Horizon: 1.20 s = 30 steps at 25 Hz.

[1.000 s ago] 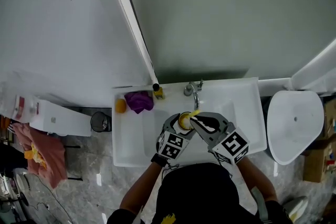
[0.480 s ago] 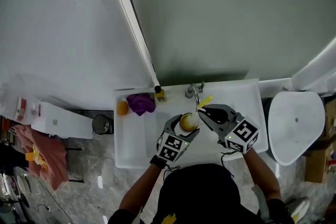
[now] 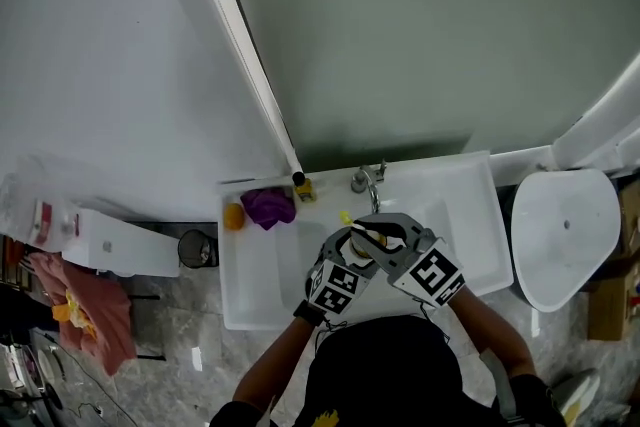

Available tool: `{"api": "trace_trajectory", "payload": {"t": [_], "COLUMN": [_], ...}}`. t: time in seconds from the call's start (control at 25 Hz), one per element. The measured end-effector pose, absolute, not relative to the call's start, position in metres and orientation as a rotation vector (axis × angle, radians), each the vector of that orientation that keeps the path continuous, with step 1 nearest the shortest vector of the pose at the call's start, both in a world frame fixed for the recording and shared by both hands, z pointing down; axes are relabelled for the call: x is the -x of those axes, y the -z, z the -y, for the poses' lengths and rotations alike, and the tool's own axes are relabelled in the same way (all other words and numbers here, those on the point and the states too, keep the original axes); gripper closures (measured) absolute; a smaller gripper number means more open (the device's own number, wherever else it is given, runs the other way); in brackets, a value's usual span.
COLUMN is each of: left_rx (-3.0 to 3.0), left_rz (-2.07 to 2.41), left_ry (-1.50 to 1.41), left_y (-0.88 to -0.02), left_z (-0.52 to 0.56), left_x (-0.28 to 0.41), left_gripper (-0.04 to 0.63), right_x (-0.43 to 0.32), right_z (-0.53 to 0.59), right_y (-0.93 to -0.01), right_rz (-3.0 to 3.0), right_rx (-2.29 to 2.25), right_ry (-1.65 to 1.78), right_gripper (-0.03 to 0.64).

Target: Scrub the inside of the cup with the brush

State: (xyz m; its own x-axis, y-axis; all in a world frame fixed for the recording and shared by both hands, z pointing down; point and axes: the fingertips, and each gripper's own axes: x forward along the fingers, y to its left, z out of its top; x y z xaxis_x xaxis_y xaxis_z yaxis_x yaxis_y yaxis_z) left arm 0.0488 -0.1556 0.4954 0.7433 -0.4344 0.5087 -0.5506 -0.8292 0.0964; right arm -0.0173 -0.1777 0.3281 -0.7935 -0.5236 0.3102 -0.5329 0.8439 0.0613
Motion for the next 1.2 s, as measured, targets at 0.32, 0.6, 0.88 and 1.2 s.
{"api": "trace_trajectory", "payload": {"t": [0.32,0.6,0.88,1.2], "left_rx": [-2.693,-2.706,-2.832,-2.706], "left_rz": [0.828,0.812,0.755,0.814], "left_ry": [-0.627,-0.697,-0.685,-0.737], "left_y": [-0.478,-0.493,-0.488,-0.531], "left_z": [0.170,0.163,0.136,0.125], "left_x": [-0.020,-0.024,-0.042,-0.006], "left_gripper": [0.196,0.196,0.196,0.198], "right_x": [-0.023,0.022,-0.002,-0.049], "right_z": [0.179,0.151,0.179,0.162], "right_y": [-0.335,-0.328,-0.331,-0.298], "right_rz": [2.742,2.713,2.718,2.853], "right_rx": [-0.801,-0.706,-0.831,-1.048], "right_ry": [-0.284,-0.194,-0.231,-0.376], "right_gripper": [0.563,0.560,0.563,0.565]}}
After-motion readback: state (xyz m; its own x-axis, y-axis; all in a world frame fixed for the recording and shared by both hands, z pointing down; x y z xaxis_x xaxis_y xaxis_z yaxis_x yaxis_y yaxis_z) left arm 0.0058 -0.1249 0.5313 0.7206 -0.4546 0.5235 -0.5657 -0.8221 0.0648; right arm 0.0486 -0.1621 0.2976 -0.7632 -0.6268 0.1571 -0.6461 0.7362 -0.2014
